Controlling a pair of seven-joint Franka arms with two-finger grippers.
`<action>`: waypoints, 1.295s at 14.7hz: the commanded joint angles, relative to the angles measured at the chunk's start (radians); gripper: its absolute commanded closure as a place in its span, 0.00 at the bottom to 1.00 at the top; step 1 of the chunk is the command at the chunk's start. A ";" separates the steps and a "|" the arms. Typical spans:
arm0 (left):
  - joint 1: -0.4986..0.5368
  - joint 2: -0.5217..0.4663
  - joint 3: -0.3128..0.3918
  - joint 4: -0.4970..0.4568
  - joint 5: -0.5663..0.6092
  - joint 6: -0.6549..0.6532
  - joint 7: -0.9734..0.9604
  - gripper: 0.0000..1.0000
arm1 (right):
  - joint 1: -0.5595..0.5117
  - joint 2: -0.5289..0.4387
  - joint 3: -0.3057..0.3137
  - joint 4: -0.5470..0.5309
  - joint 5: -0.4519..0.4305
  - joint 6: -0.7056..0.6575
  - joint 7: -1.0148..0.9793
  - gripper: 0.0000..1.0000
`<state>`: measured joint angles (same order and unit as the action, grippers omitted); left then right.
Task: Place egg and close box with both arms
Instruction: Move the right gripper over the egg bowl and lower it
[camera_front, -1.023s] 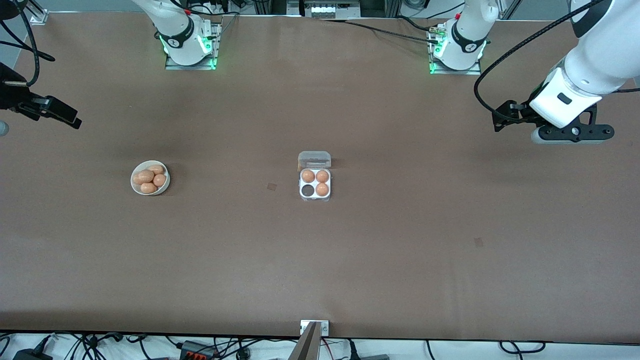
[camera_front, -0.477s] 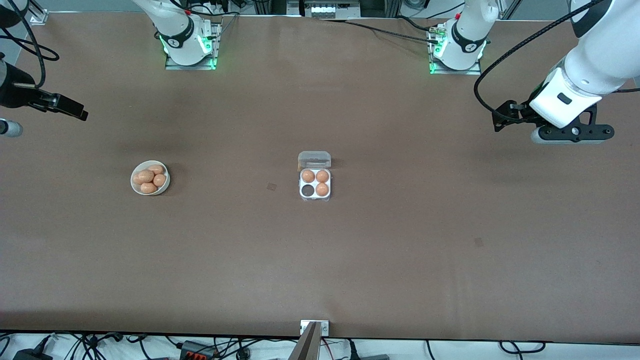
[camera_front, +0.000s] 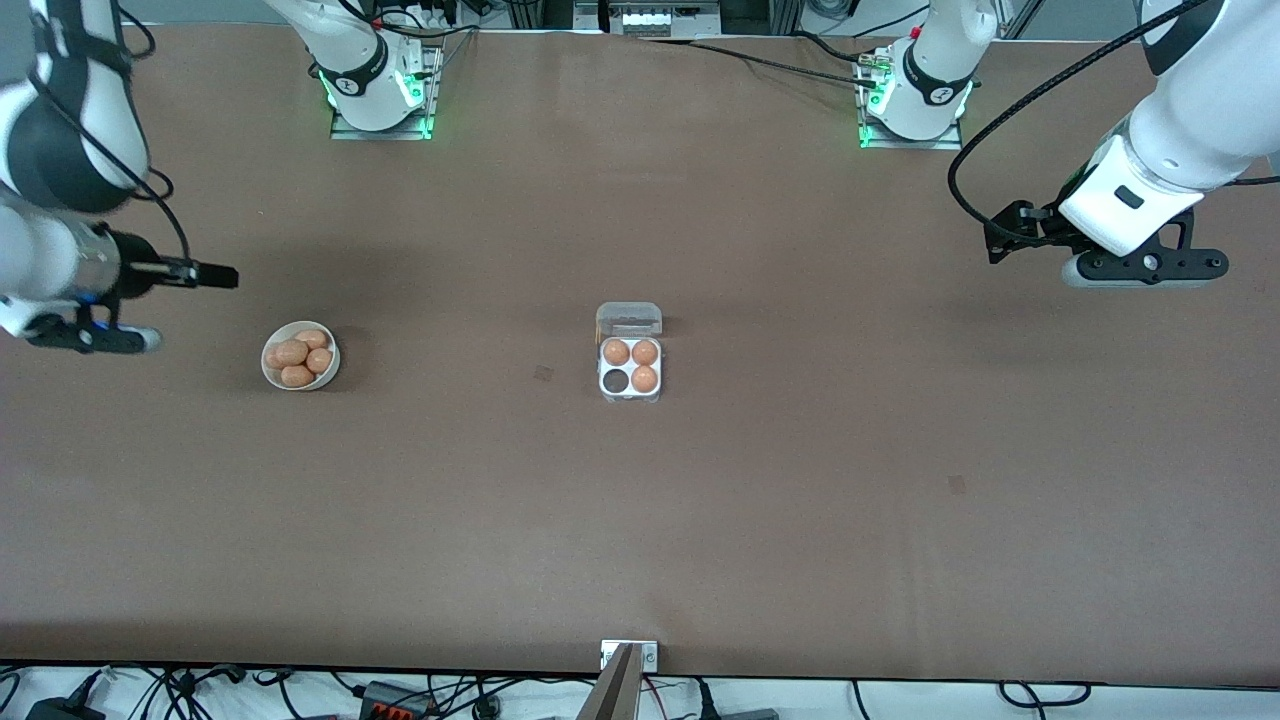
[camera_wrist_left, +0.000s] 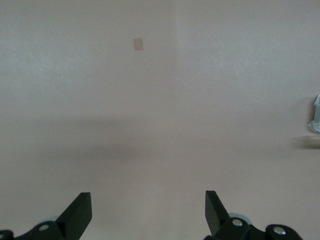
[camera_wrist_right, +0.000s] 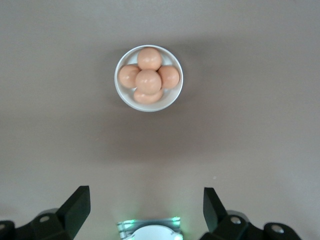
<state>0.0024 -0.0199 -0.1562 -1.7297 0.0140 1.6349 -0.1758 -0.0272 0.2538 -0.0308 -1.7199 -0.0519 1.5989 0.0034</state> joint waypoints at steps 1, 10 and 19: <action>0.008 0.008 0.000 0.021 -0.022 -0.012 0.022 0.00 | 0.003 0.083 0.008 0.023 -0.058 0.048 -0.048 0.00; 0.008 0.009 0.001 0.021 -0.022 -0.014 0.022 0.00 | 0.018 0.251 0.015 0.013 -0.009 0.205 -0.140 0.00; 0.007 0.009 0.001 0.021 -0.022 -0.020 0.022 0.00 | 0.010 0.300 0.014 -0.043 -0.019 0.283 -0.151 0.01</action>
<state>0.0025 -0.0185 -0.1557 -1.7297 0.0140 1.6324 -0.1758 -0.0111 0.5679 -0.0175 -1.7339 -0.0789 1.8629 -0.1235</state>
